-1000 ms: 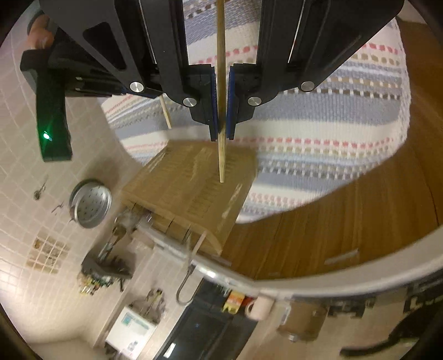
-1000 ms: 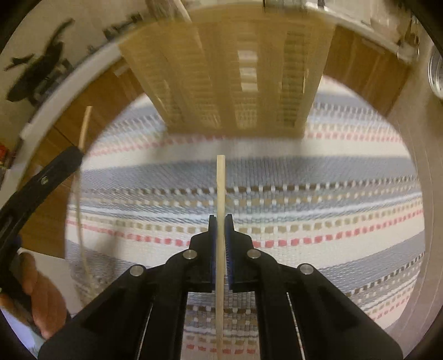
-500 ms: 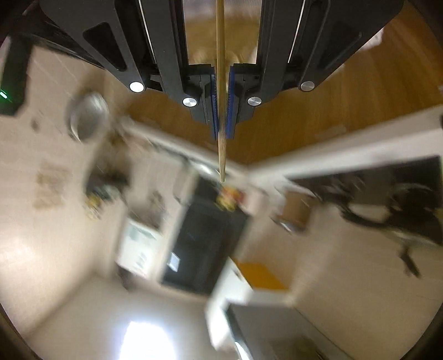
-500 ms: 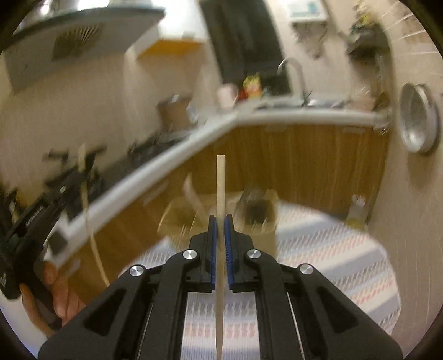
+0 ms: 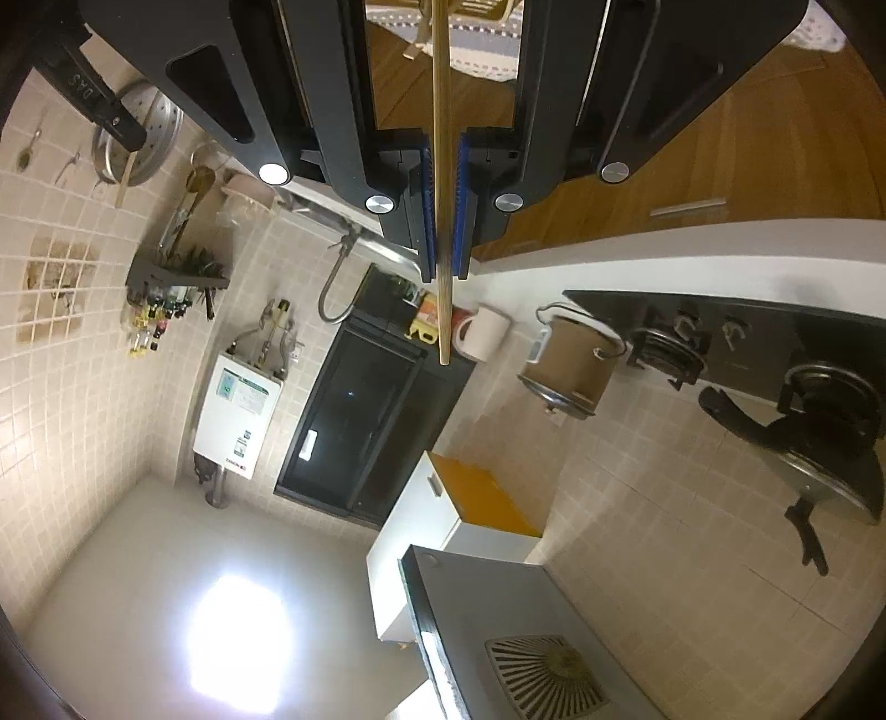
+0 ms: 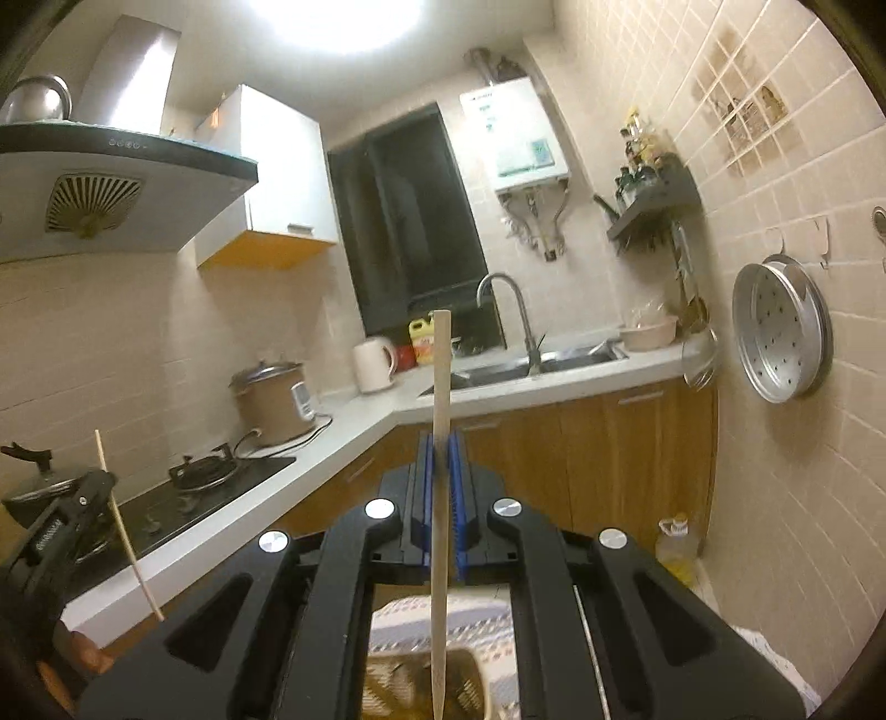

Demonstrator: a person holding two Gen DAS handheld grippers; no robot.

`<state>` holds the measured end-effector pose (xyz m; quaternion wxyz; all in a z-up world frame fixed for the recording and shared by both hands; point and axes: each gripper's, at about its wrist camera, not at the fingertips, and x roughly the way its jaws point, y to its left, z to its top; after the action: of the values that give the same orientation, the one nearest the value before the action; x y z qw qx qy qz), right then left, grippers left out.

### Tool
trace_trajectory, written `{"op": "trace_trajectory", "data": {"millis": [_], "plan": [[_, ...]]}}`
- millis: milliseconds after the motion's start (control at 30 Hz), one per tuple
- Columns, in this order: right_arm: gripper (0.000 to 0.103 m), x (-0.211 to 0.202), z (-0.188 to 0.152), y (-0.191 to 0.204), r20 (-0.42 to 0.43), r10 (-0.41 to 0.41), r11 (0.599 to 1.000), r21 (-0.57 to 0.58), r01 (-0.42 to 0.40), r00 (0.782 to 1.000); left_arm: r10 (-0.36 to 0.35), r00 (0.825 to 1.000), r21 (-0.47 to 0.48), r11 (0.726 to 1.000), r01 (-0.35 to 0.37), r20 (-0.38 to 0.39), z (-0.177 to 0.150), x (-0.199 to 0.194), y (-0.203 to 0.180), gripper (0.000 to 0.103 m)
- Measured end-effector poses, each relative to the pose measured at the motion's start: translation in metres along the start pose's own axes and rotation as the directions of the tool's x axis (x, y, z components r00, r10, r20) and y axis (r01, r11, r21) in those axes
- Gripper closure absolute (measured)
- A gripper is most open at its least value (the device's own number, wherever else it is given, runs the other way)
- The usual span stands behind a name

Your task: Organize utensils

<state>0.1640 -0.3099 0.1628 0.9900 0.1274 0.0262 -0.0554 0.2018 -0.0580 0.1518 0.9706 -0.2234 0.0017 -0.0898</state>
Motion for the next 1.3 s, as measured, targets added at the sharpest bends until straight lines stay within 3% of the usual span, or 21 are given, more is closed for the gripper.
{"op": "trace_trajectory", "data": {"millis": [333,500,667,733,800,867,933,1100,1167,1300], "plan": [[0.099,0.03,-0.059,0.003,0.003,0.008,0.995,-0.1,-0.008,1.0,0.084,0.996,0.047,0.995,-0.084,-0.006,-0.049,0.021,0.019,0.099],[0.098,0.032,-0.076,0.004,0.008,0.029,0.988,-0.152,-0.028,1.0,0.089,0.996,0.081,0.993,-0.088,-0.009,-0.061,0.021,0.02,0.099],[0.096,0.022,-0.082,-0.005,-0.017,0.074,0.989,-0.127,-0.075,0.997,0.073,0.997,0.121,0.99,-0.069,-0.031,-0.066,0.013,0.015,0.097],[0.094,0.013,-0.079,-0.009,-0.025,0.079,0.991,-0.108,-0.081,0.997,0.066,0.997,0.141,0.988,-0.059,-0.043,-0.065,0.007,0.014,0.078],[0.087,0.0,-0.075,-0.015,-0.03,0.082,0.992,-0.091,-0.084,0.996,0.054,0.998,0.155,0.987,-0.048,-0.04,-0.061,-0.005,0.012,0.073],[0.069,-0.012,-0.072,-0.019,-0.033,0.081,0.993,-0.087,-0.083,0.996,0.053,0.998,0.174,0.984,-0.046,-0.036,-0.056,-0.019,0.011,0.071],[0.06,-0.026,-0.07,-0.023,-0.038,0.073,0.993,-0.085,-0.076,0.997,0.049,0.998,0.184,0.982,-0.041,-0.039,-0.051,-0.032,0.011,0.067],[0.06,-0.057,-0.072,-0.028,-0.084,0.066,0.994,-0.082,-0.072,0.994,0.046,0.997,0.212,0.977,-0.03,-0.068,-0.046,-0.068,0.012,0.055],[0.055,-0.069,-0.076,-0.028,-0.102,0.067,0.994,-0.083,-0.076,0.992,0.052,0.995,0.226,0.974,-0.032,-0.081,-0.047,-0.083,0.011,0.051],[0.052,-0.091,-0.084,-0.026,-0.13,0.064,0.993,-0.087,-0.076,0.989,0.063,0.992,0.261,0.965,-0.033,-0.105,-0.053,-0.108,0.01,0.033]]}}
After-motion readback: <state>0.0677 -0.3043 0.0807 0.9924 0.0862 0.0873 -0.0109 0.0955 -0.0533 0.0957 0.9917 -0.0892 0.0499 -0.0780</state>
